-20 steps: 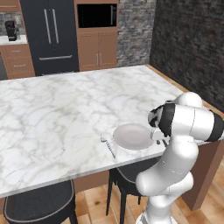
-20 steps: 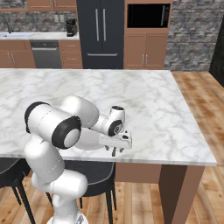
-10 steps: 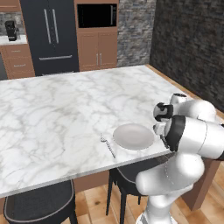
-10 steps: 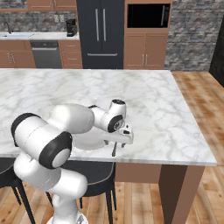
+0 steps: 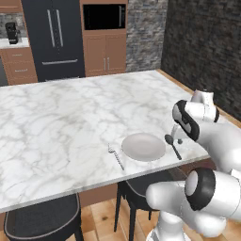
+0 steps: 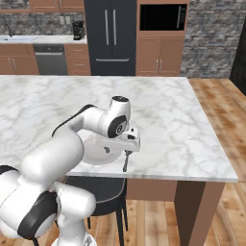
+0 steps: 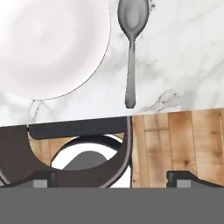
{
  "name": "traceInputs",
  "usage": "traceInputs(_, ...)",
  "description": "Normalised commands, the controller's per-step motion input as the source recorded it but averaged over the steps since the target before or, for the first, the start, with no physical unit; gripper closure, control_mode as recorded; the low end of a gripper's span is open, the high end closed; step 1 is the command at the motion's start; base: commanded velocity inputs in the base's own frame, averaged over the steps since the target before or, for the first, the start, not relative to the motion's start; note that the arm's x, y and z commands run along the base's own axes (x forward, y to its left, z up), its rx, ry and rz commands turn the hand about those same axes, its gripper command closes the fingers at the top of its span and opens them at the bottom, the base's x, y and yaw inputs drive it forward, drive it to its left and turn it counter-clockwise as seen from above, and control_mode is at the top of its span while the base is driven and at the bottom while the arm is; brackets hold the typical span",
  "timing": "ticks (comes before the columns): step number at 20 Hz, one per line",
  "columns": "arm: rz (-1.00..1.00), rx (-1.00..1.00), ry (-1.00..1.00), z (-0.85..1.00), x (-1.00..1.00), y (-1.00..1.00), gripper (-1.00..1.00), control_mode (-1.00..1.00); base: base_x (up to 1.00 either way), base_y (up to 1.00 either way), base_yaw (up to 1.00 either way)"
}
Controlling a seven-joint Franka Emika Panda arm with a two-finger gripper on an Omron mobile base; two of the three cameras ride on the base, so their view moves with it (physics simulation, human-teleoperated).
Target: Take the fork and place it on the left side of the plate. Then take the spoon and place it on the right side of the plate. Make sure they're directly next to the plate.
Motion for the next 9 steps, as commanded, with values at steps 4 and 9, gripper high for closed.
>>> traceInputs(4,0.01,0.00,0.00,0.72,-0.64,0.52,-1.00,-1.00,0.00,0.00,0.00)
traceInputs(9,0.00,0.00,0.00,0.53,-0.62,0.62,-1.00,-1.00,0.00,0.00,0.00)
